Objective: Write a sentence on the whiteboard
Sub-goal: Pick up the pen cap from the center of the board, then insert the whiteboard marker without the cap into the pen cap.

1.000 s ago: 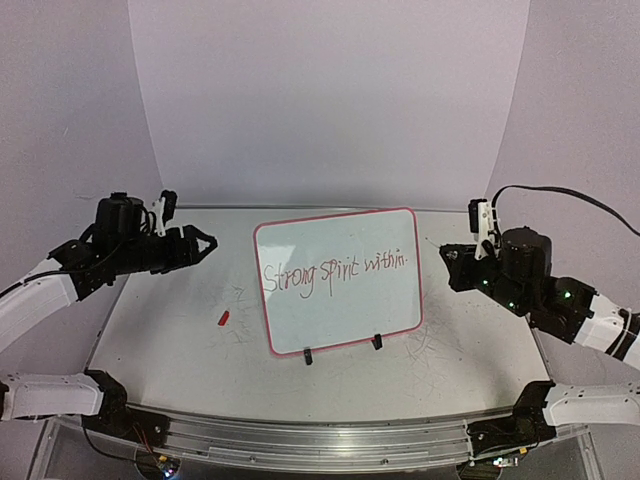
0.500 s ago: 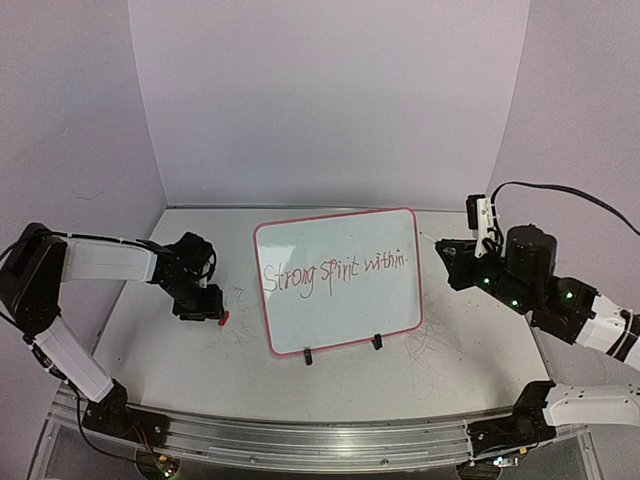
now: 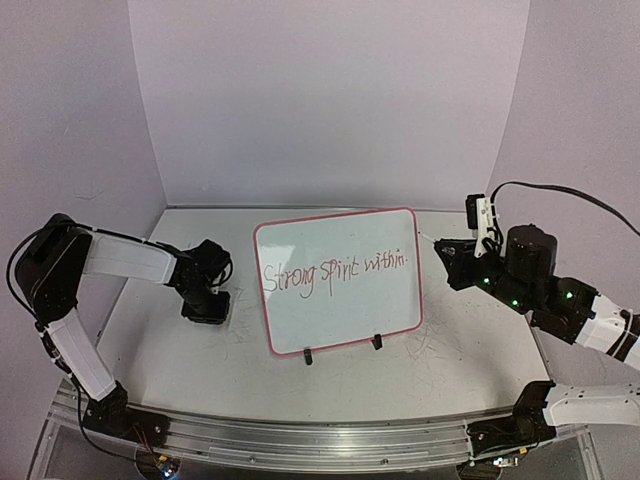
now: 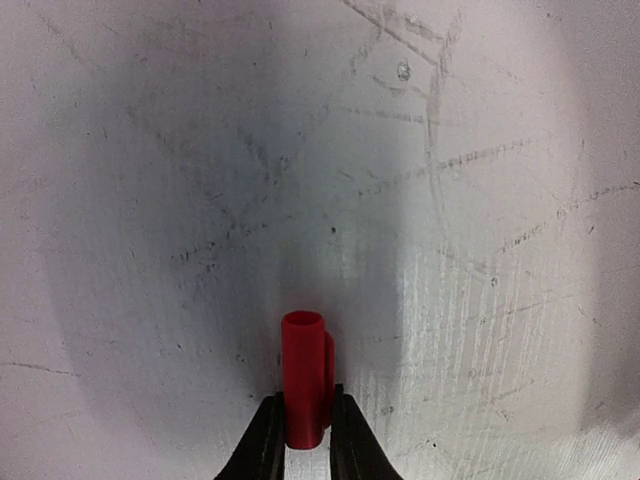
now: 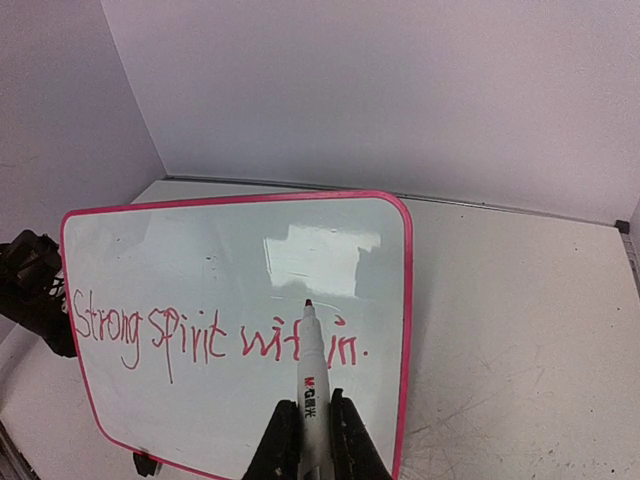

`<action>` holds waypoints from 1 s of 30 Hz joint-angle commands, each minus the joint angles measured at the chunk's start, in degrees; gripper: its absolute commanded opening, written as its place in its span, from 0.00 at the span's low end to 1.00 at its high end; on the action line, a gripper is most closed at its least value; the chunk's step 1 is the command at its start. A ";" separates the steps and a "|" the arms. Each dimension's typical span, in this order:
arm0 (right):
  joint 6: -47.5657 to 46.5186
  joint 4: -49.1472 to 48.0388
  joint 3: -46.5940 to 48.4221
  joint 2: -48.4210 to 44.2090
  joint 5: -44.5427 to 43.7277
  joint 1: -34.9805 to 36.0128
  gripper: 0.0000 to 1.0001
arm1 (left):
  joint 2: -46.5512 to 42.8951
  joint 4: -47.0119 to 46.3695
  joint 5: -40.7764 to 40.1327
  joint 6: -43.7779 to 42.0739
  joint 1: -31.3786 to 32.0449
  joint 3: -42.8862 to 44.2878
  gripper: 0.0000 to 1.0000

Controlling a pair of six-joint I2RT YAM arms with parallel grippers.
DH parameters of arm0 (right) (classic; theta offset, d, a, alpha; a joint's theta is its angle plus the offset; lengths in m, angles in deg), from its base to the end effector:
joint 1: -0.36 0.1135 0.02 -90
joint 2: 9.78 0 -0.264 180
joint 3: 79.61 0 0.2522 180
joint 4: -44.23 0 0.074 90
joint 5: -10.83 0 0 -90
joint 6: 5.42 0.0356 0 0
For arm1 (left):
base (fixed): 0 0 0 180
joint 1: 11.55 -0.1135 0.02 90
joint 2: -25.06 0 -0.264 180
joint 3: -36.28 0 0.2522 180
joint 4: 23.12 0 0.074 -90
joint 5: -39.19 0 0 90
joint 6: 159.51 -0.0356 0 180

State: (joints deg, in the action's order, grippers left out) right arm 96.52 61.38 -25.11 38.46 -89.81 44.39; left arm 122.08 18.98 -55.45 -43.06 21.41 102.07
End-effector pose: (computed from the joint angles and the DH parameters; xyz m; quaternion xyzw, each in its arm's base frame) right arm 0.1497 0.1356 0.3173 -0.1554 0.7541 0.2344 0.5935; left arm 0.2527 -0.1604 0.1399 0.0503 0.9874 -0.0370 0.1457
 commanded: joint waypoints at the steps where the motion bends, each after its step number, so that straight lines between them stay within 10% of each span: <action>1: 0.89 -2.61 0.72 0.56 1.27 -0.09 0.00 | -2.03 -1.49 -6.78 1.27 0.30 -0.75 0.04; 11: 2.47 0.15 4.87 2.38 7.29 -0.07 0.00 | -29.41 4.13 -14.89 -0.32 0.28 4.95 0.00; 19: 1.55 3.10 13.14 13.40 28.53 0.10 0.00 | -42.72 -2.37 15.66 -9.96 2.19 5.54 0.00; 25: 1.50 3.48 19.07 21.66 36.04 5.64 0.00 | -39.04 -3.86 3.02 -17.88 27.50 5.66 0.00; 30: 1.67 3.67 22.97 25.78 39.06 10.53 0.00 | -32.83 -4.11 0.95 -26.54 35.19 6.98 0.00</action>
State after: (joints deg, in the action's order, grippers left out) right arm 98.19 66.02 -7.36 62.29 -56.57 51.78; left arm 86.47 16.11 -50.98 -60.27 53.45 107.38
